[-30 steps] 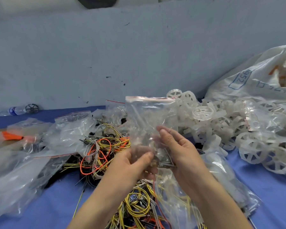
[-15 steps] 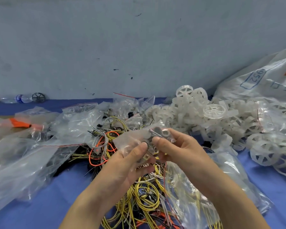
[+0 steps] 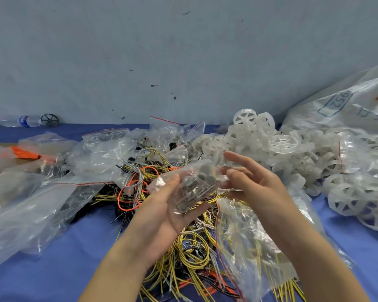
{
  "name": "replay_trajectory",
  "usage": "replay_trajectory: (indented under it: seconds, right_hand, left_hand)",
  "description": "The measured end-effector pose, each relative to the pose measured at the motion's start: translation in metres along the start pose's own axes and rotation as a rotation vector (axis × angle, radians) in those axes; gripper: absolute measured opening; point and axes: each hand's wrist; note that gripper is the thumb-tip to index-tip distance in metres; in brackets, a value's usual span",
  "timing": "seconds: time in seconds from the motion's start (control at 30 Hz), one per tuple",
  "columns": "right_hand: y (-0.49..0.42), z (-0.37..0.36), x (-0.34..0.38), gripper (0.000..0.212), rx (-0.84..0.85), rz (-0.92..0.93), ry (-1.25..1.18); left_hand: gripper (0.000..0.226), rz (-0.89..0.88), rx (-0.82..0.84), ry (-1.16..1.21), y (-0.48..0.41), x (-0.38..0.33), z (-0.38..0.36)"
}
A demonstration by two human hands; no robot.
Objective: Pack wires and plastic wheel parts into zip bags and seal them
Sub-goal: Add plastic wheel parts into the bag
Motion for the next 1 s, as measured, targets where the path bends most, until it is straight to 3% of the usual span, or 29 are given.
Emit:
replay_trajectory:
  seconds: [0.13, 0.27, 0.4, 0.53, 0.7, 0.9, 1.0]
  right_hand:
    - [0.007, 0.008, -0.002, 0.037, -0.065, 0.129, 0.438]
    - [0.015, 0.005, -0.004, 0.063, 0.188, 0.310, 1.012]
    - [0.021, 0.009, -0.015, 0.063, 0.345, 0.340, 1.246]
    - [0.025, 0.017, -0.020, 0.039, 0.224, 0.342, 1.234]
    - [0.024, 0.017, -0.015, 0.053, -0.017, 0.341, 0.951]
    - [0.022, 0.008, -0.007, 0.046, -0.077, 0.310, 0.851]
    - [0.022, 0.003, -0.004, 0.043, -0.088, 0.316, 0.834]
  left_hand:
    - [0.037, 0.009, -0.079, 0.090, 0.001, -0.006, 0.006]
    - [0.042, 0.026, -0.168, 0.074, 0.005, -0.010, 0.009]
    - [0.051, 0.078, -0.193, 0.066, 0.015, -0.014, 0.010]
    - [0.054, 0.122, -0.157, 0.054, 0.025, -0.013, 0.004]
    - [0.047, 0.214, -0.113, 0.035, 0.037, -0.002, -0.016]
    - [0.037, 0.306, -0.102, 0.158, 0.026, 0.040, -0.036]
    - [0.017, 0.251, -0.100, 0.143, 0.015, 0.060, -0.046]
Point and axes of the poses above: each hand's wrist, its own y-axis away from the middle knuckle, its own z-axis out of the back of the hand, x = y × z, and after that the axes turned 13 degrees about y, right-handed
